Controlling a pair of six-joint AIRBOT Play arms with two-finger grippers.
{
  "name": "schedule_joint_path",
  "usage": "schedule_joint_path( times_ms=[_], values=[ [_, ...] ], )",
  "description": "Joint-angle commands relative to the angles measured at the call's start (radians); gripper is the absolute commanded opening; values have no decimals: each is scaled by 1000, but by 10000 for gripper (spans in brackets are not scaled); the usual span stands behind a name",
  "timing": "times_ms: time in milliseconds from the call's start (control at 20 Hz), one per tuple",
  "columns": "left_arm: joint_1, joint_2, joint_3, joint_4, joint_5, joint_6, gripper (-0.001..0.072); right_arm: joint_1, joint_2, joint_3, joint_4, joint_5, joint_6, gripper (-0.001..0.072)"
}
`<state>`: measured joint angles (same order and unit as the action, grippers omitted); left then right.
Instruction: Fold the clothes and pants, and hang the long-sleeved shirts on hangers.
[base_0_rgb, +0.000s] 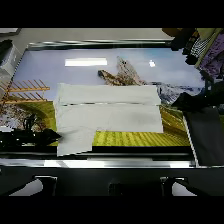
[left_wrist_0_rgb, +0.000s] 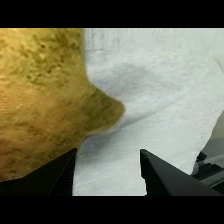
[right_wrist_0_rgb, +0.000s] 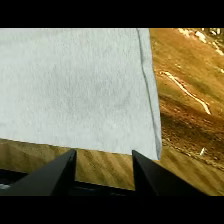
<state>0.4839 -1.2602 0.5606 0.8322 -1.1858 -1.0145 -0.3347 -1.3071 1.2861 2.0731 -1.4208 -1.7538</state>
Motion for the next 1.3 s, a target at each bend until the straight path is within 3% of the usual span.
schedule_joint_path(
  times_ms=[0, 150, 250, 350, 550, 700, 800, 1250],
  values=[
    [1, -12, -48, -6, 8, 6, 445, -1, 18, 0, 15, 23, 3, 422],
    [1, -13, -81, -21, 10, 22, 432, -1, 48, 0, 2, 54, 2, 422],
    [1, -13, -81, -21, 10, 27, 219, -1, 56, 0, -7, 53, 3, 418],
    [1, -13, -81, -21, 10, 32, 27, -4, 58, 0, -25, 35, -9, 318],
    [1, -12, -81, -22, 10, 32, 18, -162, 66, -18, -1, 37, -30, 330],
    [1, -12, -81, -21, 10, 32, 18, -288, 31, -161, 74, 29, -11, 333],
    [1, -12, -81, -22, 10, 31, 18, -289, 0, -279, 143, 27, -43, 492],
    [1, -12, -80, -44, 10, 27, 18, -289, -69, -491, 254, 166, -193, 498]
  ],
)
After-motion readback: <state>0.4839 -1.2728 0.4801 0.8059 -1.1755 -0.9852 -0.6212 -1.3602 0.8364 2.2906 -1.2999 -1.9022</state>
